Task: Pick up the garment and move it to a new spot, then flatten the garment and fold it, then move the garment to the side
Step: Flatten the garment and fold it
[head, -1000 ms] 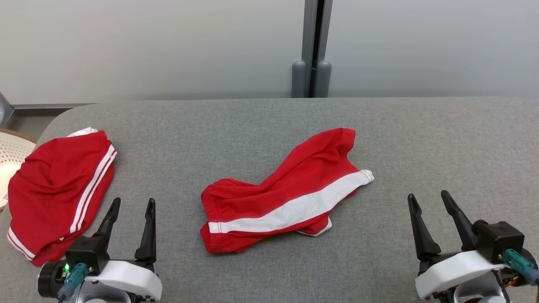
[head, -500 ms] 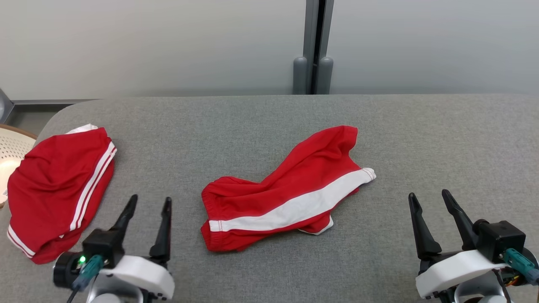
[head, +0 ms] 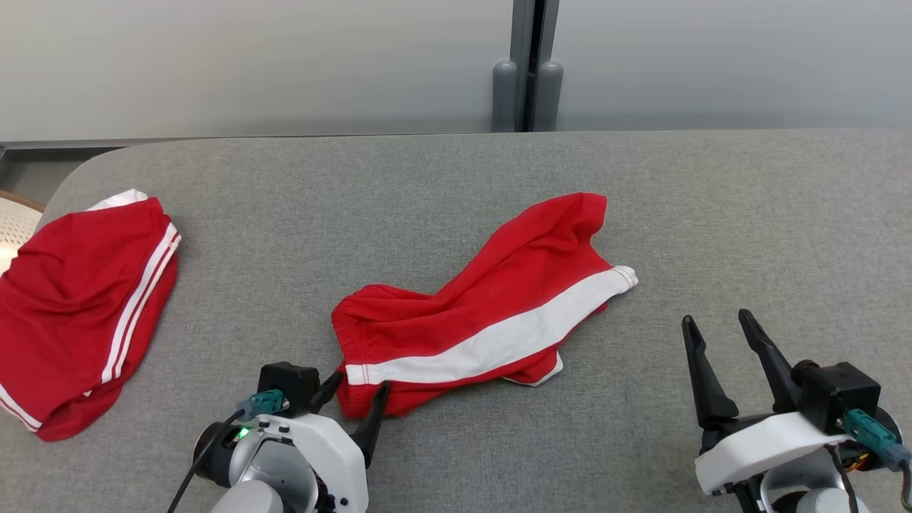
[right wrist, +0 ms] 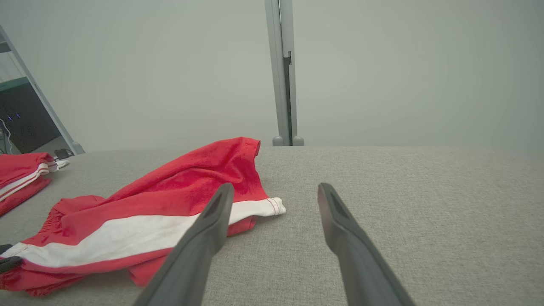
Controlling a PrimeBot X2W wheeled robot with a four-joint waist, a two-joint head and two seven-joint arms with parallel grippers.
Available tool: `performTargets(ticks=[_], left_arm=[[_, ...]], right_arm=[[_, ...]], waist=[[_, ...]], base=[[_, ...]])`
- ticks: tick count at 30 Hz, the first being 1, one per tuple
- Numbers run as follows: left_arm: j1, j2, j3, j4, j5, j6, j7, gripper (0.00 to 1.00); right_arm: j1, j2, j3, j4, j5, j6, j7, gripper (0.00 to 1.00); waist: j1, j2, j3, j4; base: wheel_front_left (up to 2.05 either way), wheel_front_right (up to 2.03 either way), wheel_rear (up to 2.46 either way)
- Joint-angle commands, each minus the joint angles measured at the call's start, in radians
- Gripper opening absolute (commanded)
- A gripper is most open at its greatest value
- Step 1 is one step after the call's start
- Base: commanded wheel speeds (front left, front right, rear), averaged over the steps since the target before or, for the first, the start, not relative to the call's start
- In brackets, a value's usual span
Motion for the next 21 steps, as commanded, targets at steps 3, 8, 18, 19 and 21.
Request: performTargets(ticks=[3, 8, 18, 19, 21], left_arm=[[-0.014, -0.003, 0.004, 0.014, -0.019, -0.004, 0.01, 1.0], [-0.025, -0.01, 0.01, 0.016, -0.037, -0.017, -0.008, 0.39], [-0.046, -0.002, 0.016, 0.002, -0.032, -0.017, -0.061, 0.0], [-0.047, -0.002, 0.015, 0.001, -0.03, -0.016, -0.065, 0.0], [-0.059, -0.001, 0.016, -0.01, -0.025, -0.013, -0.08, 0.0]], right_arm=[[-0.009, -0.002, 0.0, 0.005, 0.004, 0.0, -0.01, 1.0], [-0.014, -0.001, -0.001, 0.009, 0.006, 0.0, -0.012, 1.0], [-0.033, -0.011, -0.006, 0.029, 0.002, 0.0, -0.013, 1.0], [-0.039, -0.018, -0.01, 0.037, -0.003, 0.0, -0.012, 1.0], [-0.058, -0.036, -0.023, 0.068, 0.001, 0.0, -0.011, 1.0]], waist=[[0.0, 0.0, 0.005, -0.004], [0.0, 0.0, 0.016, -0.005], [0.0, 0.0, 0.035, -0.001], [0.0, 0.0, 0.039, 0.001], [0.0, 0.0, 0.053, 0.01]], base=[[0.0, 0.0, 0.0], [0.0, 0.0, 0.0], [0.0, 0.0, 0.0], [0.0, 0.0, 0.0], [0.0, 0.0, 0.0]])
